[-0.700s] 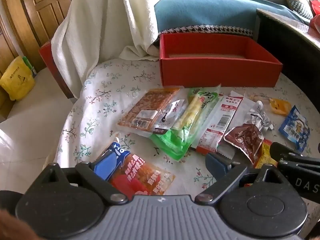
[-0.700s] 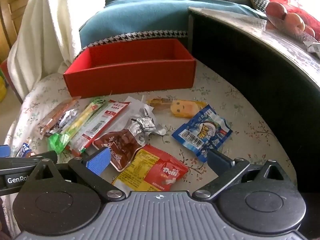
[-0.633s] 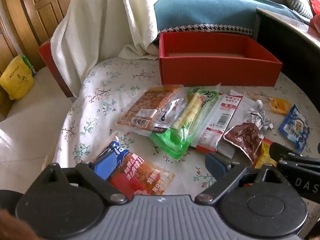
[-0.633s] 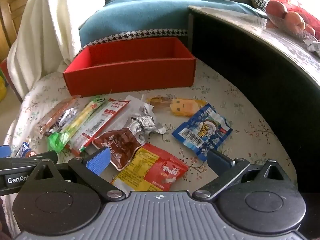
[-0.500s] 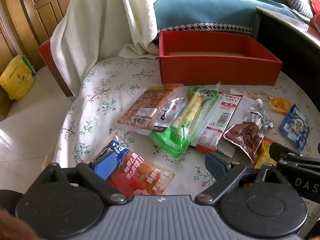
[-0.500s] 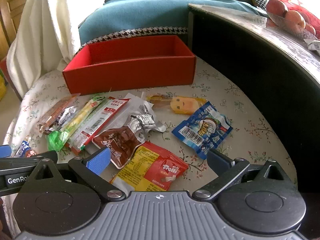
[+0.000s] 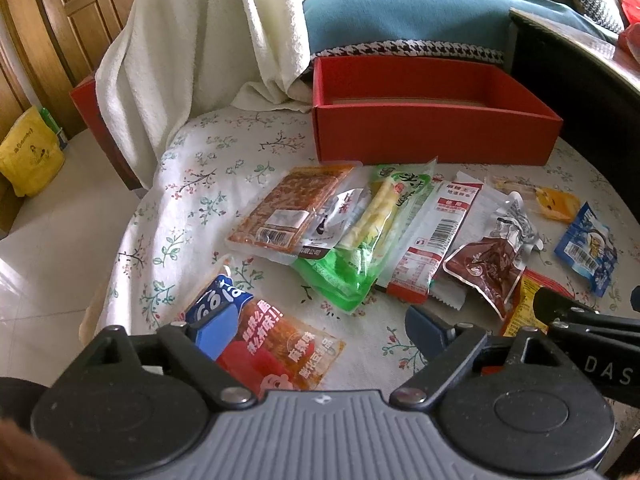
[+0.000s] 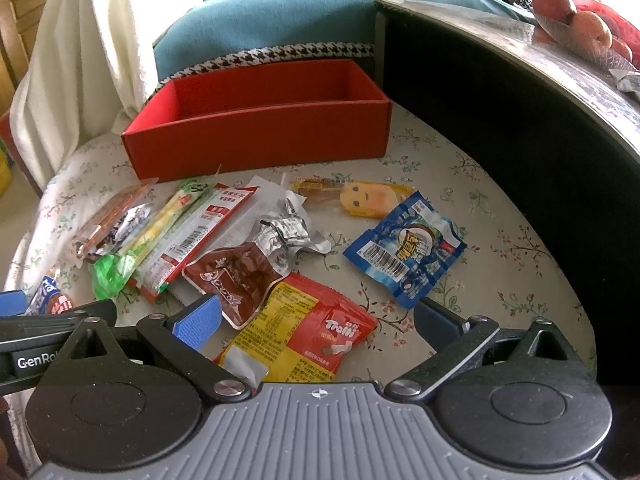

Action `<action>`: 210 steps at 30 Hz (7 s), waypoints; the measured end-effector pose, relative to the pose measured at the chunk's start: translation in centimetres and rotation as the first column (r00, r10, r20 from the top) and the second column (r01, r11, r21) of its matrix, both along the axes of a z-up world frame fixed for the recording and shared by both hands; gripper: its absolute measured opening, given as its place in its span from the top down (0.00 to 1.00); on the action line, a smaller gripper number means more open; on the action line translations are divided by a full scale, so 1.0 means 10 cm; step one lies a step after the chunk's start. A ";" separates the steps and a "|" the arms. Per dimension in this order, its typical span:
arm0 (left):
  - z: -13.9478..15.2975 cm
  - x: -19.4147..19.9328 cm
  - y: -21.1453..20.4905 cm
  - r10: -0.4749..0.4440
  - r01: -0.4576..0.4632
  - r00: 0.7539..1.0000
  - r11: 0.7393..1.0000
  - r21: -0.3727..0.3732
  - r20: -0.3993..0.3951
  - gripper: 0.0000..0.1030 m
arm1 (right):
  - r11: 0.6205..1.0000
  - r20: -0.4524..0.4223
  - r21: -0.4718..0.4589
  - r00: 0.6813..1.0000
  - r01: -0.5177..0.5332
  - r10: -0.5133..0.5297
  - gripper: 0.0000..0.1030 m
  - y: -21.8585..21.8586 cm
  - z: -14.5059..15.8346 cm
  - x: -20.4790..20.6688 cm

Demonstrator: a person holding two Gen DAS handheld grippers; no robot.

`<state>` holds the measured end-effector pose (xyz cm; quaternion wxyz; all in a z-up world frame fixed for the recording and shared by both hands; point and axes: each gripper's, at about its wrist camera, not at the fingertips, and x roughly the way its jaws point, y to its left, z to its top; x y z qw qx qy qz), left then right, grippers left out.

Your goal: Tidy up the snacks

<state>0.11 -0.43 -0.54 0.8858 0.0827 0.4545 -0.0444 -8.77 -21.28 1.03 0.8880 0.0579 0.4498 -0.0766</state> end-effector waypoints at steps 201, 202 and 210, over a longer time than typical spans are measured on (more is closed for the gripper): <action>0.58 1.26 -0.19 -0.032 0.075 0.982 0.970 -0.232 0.184 0.53 | 0.977 0.245 0.138 0.962 -0.160 0.123 0.33 -0.39 0.54 1.19; 0.58 1.28 -0.20 -0.032 0.076 0.982 0.970 -0.230 0.188 0.53 | 0.978 0.245 0.134 0.962 -0.158 0.122 0.33 -0.40 0.53 1.22; 0.62 1.48 -0.30 -0.031 0.080 0.973 0.975 -0.208 0.230 0.53 | 0.984 0.263 0.101 0.958 -0.149 0.118 0.33 -0.42 0.54 1.42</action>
